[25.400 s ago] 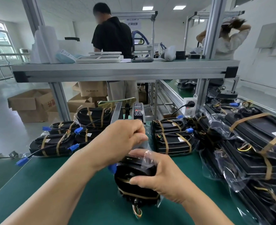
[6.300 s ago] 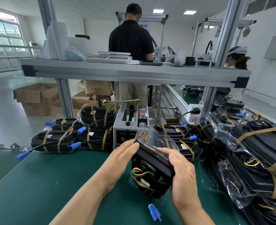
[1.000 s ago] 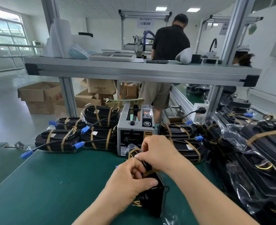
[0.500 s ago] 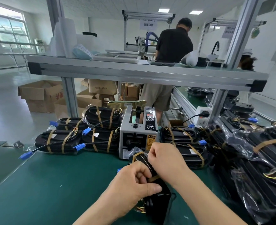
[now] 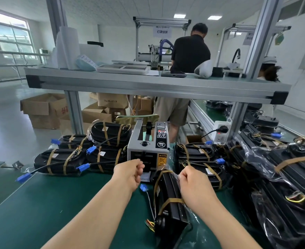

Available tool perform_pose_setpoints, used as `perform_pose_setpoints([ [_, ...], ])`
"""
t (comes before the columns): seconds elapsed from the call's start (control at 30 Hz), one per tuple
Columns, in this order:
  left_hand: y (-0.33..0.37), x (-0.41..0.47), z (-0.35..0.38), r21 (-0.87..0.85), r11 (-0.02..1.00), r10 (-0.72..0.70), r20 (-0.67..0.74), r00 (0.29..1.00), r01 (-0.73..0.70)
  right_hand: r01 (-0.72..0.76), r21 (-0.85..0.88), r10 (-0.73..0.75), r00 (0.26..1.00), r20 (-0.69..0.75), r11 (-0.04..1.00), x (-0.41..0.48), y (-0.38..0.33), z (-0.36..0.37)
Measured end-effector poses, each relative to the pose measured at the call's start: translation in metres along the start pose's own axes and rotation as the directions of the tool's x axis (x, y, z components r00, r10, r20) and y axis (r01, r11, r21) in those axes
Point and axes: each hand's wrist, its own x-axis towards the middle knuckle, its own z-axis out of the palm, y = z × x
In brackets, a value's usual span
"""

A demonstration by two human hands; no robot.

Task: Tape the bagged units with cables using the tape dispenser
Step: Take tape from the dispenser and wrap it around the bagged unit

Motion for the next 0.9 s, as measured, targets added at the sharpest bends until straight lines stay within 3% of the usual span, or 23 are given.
perform_pose_setpoints([
  [0.23,0.000,0.006,0.012,-0.104,0.993,-0.059,-0.052,0.997,0.053,0.014,0.025,-0.014,1.000,0.003,1.000,0.001,-0.002,0.000],
  [0.4,-0.004,0.003,0.024,-0.284,0.957,0.005,-0.154,0.988,-0.049,0.031,0.022,-0.031,0.999,0.014,0.999,0.002,-0.006,0.003],
  [0.47,-0.008,-0.003,0.022,-0.283,0.952,0.070,-0.172,0.983,-0.117,0.028,0.042,-0.028,0.999,0.017,0.999,0.001,-0.005,0.003],
  [0.53,-0.013,-0.012,0.013,-0.189,0.962,0.185,-0.088,0.979,-0.199,0.027,0.085,-0.029,0.999,0.021,0.996,0.001,-0.004,0.004],
  [0.57,-0.015,-0.017,0.007,-0.131,0.962,0.243,0.020,0.970,-0.238,0.026,0.104,-0.029,0.999,0.022,0.994,0.001,-0.003,0.004],
  [0.63,-0.014,-0.029,-0.005,0.026,0.947,0.296,0.303,0.906,-0.319,0.015,0.123,-0.018,1.000,0.022,0.992,0.002,-0.003,0.005],
  [0.7,-0.009,-0.039,-0.010,0.209,0.890,0.256,0.503,0.825,-0.404,0.005,0.123,-0.007,1.000,0.019,0.992,0.004,-0.005,0.007],
  [0.77,-0.003,-0.044,-0.011,0.353,0.811,0.225,0.548,0.806,-0.466,0.009,0.119,-0.011,1.000,0.020,0.993,0.004,-0.007,0.008],
  [0.9,0.002,-0.044,-0.007,0.470,0.704,0.247,0.541,0.804,-0.533,0.033,0.085,-0.036,0.999,0.032,0.996,0.003,-0.012,0.009],
])
